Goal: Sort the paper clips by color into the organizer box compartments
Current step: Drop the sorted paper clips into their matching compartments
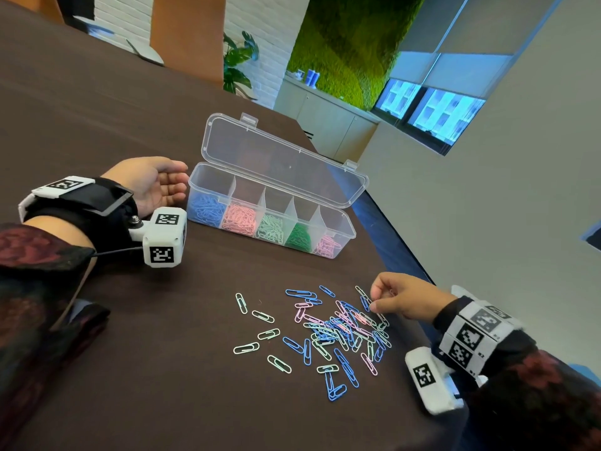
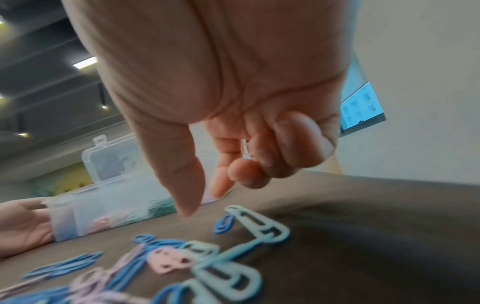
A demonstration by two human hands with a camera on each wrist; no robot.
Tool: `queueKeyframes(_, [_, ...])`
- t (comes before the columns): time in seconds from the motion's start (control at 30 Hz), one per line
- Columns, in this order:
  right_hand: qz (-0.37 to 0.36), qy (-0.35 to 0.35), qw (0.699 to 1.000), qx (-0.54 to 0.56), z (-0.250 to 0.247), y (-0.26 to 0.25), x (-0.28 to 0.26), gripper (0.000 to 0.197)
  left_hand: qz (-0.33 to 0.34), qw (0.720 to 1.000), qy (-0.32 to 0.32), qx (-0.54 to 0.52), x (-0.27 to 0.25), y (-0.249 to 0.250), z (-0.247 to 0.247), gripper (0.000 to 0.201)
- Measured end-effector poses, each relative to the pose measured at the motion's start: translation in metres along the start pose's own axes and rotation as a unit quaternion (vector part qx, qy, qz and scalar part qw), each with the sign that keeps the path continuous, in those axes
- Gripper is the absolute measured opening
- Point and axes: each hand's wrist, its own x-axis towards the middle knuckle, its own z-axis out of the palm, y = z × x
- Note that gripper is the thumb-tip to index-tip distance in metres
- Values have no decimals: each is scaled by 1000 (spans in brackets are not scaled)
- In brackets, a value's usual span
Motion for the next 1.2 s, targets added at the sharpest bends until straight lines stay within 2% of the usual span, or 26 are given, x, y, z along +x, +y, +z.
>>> queueKeyframes(0.1, [-29,-26,999,-38,9,-13,0,16,0,1000,1,5,0,0,0,15])
queueKeyframes(0.3, [-24,-33,991,-127,15,-25,1,20,-1,1000,4,8,-2,0,1,15])
queueKeyframes(0.5, [-3,10,984,-177,18,-22,-1,25,-3,1000,1,5,-1,0,0,14])
queueKeyframes(0.93, [-18,-25,990,-138,19,-23,-3,25,-3,1000,1,4,-2,0,1,14])
queueKeyframes(1.2, [-23,-66,992,-101,14,-20,-2,18,-2,1000,2,-10,-1,0,1,15])
